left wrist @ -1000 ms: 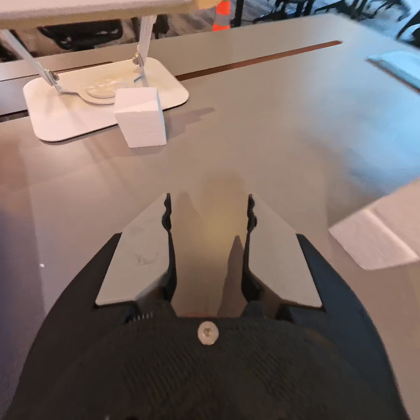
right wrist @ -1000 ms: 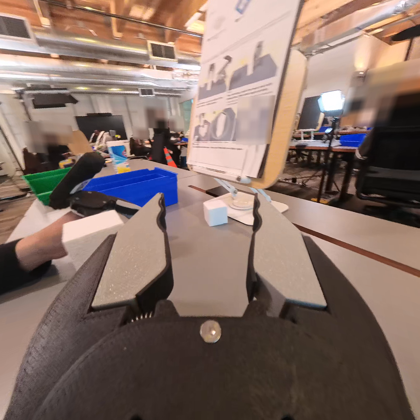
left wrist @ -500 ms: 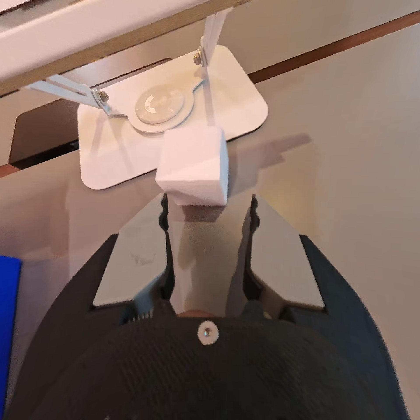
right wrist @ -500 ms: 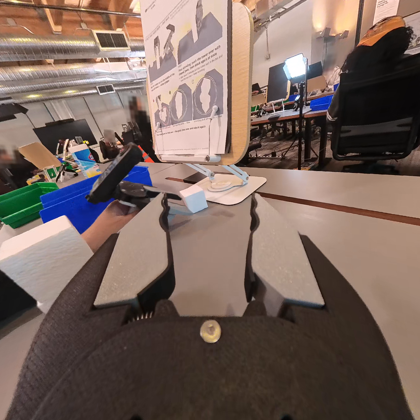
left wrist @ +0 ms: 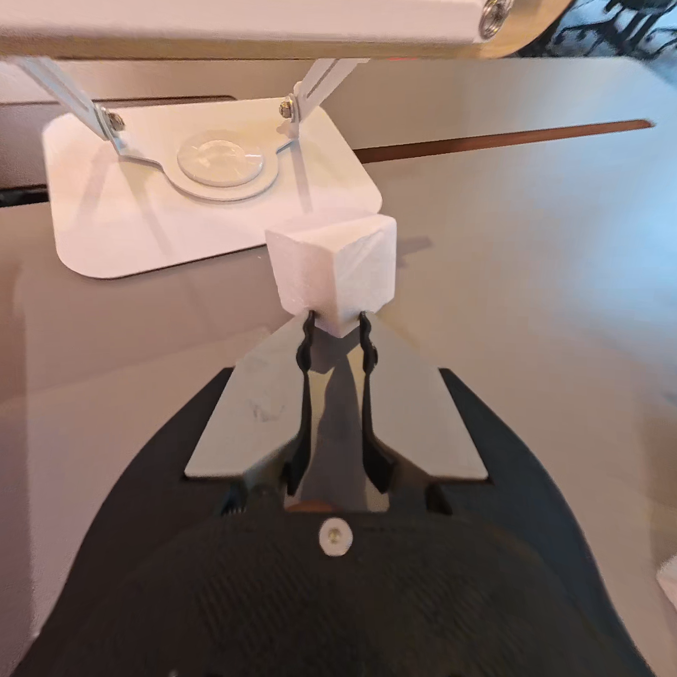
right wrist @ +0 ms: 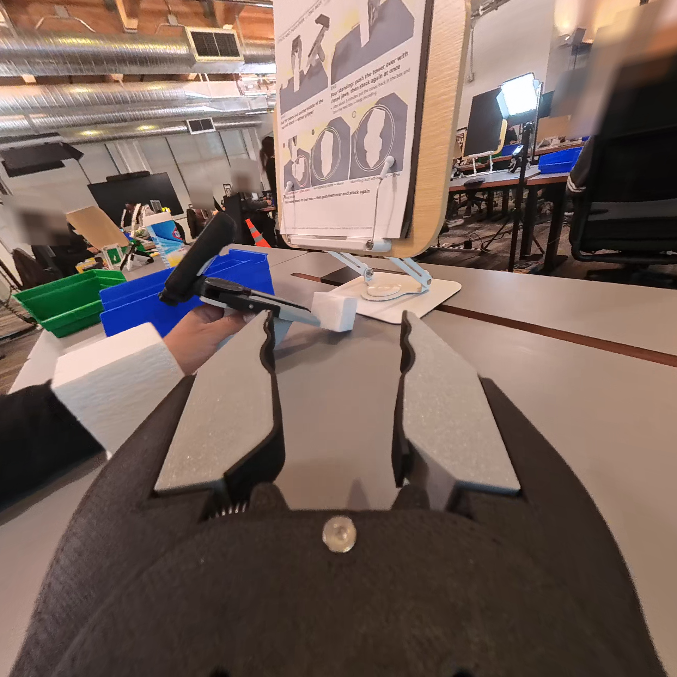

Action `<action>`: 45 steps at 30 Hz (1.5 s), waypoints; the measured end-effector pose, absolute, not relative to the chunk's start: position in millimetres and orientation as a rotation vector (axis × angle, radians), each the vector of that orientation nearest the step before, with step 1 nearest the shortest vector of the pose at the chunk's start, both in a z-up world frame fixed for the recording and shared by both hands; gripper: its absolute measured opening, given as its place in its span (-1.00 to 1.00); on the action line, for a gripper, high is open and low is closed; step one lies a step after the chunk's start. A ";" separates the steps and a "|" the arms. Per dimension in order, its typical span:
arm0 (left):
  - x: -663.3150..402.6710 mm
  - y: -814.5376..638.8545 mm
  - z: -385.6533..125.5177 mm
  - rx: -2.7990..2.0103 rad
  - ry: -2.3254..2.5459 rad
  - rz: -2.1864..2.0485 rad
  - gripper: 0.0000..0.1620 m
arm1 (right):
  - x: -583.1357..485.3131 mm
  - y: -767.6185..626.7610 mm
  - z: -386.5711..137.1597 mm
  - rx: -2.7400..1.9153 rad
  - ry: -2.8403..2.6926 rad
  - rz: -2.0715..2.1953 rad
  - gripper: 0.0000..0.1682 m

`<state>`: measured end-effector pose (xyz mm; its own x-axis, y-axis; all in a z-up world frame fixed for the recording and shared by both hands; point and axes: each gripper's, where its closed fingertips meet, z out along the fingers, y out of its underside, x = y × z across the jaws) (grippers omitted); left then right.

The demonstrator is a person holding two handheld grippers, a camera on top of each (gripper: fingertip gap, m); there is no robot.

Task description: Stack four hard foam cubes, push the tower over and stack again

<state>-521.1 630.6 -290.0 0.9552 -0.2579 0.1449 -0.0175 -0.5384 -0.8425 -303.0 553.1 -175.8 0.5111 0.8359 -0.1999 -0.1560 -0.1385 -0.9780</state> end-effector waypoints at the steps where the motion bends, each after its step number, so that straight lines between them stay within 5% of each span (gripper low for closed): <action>1: -519.3 625.9 -288.9 -2.118 0.189 -0.364 -0.72 | -303.6 551.1 -176.4 -1.464 -0.631 0.965 -0.21; 13: -547.7 553.6 -300.6 -2.217 0.350 -0.354 -0.72 | -313.6 540.0 -178.0 -1.462 -0.703 0.977 -0.22; 27: -537.7 549.3 -285.2 -2.104 0.459 -0.408 -0.06 | -316.5 534.8 -174.1 -1.444 -0.717 0.994 -0.23; 32: -533.0 559.7 -296.1 -2.100 0.583 -0.243 -0.13 | -319.5 531.5 -173.1 -1.436 -0.731 0.997 -0.23; 33: -531.7 560.6 -298.1 -2.105 0.605 -0.215 -0.29 | -320.5 530.6 -173.2 -1.434 -0.737 0.999 -0.23; 39: -525.1 556.5 -295.3 -2.088 0.677 -0.173 -0.30 | -325.6 523.4 -171.2 -1.411 -0.780 1.004 -0.23; 45: -514.8 537.7 -237.8 -1.883 0.596 -0.471 -0.30 | -315.6 517.3 -150.1 -1.336 -0.730 1.080 -0.23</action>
